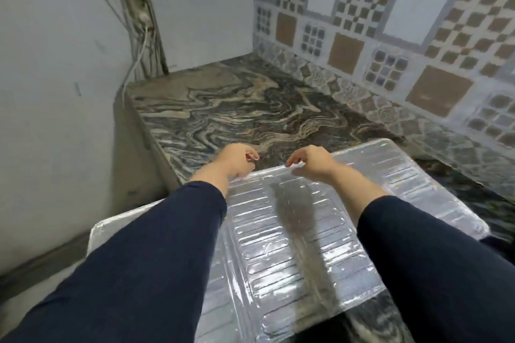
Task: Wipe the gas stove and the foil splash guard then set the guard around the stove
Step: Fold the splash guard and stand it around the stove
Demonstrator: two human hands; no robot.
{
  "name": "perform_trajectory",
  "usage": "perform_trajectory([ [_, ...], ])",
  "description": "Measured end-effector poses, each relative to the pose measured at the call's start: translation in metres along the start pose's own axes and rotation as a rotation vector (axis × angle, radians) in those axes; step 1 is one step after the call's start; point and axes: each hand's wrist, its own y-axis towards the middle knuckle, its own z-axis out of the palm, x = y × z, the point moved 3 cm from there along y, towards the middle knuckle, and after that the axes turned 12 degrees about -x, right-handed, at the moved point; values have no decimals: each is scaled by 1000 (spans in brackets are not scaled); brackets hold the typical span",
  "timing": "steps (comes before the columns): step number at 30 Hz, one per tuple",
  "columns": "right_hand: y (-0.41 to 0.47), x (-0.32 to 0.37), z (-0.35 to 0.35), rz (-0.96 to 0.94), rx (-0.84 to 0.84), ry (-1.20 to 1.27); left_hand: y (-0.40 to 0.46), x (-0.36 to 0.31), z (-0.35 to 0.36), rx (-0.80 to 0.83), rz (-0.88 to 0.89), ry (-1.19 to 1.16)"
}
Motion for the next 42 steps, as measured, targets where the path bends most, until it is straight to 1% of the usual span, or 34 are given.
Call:
perform_trajectory([
  [2, 6, 12, 34, -26, 49, 19, -11, 37, 9, 17, -60, 24],
  [4, 13, 25, 64, -44, 55, 58, -16, 66, 20, 0, -108, 68],
  [7, 22, 41, 93, -103, 13, 102, -24, 84, 33, -45, -146, 133],
  [10, 32, 49, 112, -136, 37, 62, -28, 92, 43, -67, -168, 187],
  [12, 38, 47, 118, -129, 70, 20, -26, 96, 47, -94, -159, 189],
  [17, 48, 46, 114, -146, 66, -44, -19, 100, 46, -115, -144, 159],
  [20, 54, 47, 115, -156, 71, -54, -14, 99, 46, -94, -137, 173],
  [23, 61, 48, 116, -176, 97, 30, -6, 99, 45, -37, -175, 172],
  [27, 69, 39, 104, -146, 63, 143, 6, 108, 42, 17, -212, 82],
  [30, 68, 28, 89, -113, 9, 85, 5, 114, 34, 9, -229, -14],
  [32, 67, 21, 77, -95, -25, 36, 3, 114, 24, -7, -204, -25],
  [35, 66, 21, 55, -109, -75, 67, 2, 103, -5, -85, -144, -49],
  [39, 67, 39, 16, -106, -172, 247, 2, 81, -50, -236, -54, -104],
  [40, 67, 46, 3, -110, -193, 260, 2, 76, -62, -264, -38, -115],
  [42, 66, 59, -26, -154, -245, 207, 1, 66, -90, -311, 2, -141],
])
